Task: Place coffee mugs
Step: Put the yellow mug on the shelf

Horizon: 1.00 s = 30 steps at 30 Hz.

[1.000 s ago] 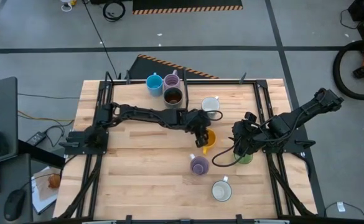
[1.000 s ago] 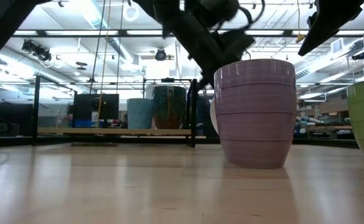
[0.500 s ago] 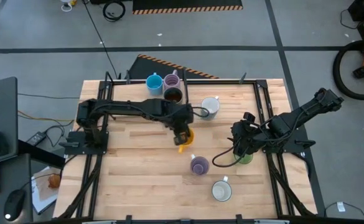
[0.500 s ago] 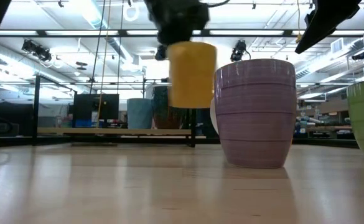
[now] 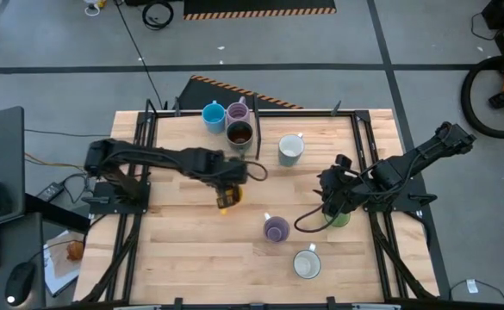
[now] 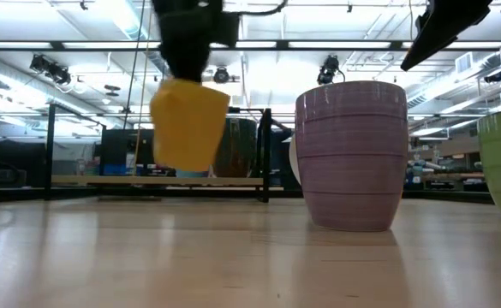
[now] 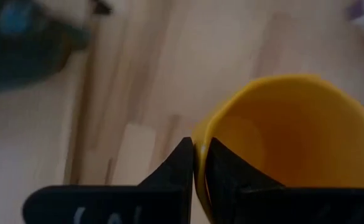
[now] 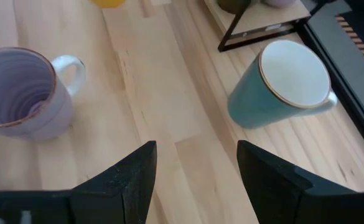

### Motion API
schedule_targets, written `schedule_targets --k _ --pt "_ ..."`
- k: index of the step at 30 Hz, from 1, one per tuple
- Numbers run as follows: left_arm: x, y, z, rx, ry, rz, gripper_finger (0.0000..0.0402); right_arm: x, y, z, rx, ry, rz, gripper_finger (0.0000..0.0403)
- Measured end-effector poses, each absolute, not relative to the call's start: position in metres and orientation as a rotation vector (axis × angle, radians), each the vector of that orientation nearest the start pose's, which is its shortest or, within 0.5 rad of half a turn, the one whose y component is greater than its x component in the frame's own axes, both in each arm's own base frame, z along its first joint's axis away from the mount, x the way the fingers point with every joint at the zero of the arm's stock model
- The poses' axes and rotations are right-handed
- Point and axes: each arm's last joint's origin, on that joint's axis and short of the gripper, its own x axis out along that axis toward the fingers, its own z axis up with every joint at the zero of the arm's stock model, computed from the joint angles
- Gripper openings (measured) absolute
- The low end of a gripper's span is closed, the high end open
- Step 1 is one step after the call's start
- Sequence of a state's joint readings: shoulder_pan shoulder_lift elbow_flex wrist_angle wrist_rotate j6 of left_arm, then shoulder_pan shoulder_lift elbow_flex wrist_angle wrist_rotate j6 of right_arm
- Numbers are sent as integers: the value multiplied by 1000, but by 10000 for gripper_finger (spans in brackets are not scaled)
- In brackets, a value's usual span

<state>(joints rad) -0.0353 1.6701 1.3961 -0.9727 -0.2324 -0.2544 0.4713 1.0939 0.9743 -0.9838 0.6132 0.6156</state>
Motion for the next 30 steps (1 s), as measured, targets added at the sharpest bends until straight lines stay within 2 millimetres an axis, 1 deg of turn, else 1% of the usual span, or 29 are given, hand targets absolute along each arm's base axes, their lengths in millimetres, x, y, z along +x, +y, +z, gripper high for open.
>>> schedule_targets --k 5,10,13,16,19,22,24,27,30 --pt "291 9 266 -130 1183 400 31 180 72 288 -10 829 -386 229" --pt "267 37 277 -188 1138 436 31 182 70 289 -2 820 -390 229" --pt "259 56 282 -185 1137 406 31 183 71 289 -8 813 -383 229" --pt "252 81 285 -198 1126 389 31 184 71 290 -17 806 -374 229" --pt "245 108 283 -197 1115 412 31 184 71 290 -23 804 -373 229" --pt "241 136 283 -203 1062 454 31 184 71 290 -25 804 -373 229" --pt "235 150 282 -223 1044 461 31 184 71 290 -25 804 -374 229" --pt "228 173 278 -283 1015 473 31 184 71 290 -27 798 -378 229" --pt "225 187 268 -330 1035 489 31 184 71 290 -25 797 -379 229"
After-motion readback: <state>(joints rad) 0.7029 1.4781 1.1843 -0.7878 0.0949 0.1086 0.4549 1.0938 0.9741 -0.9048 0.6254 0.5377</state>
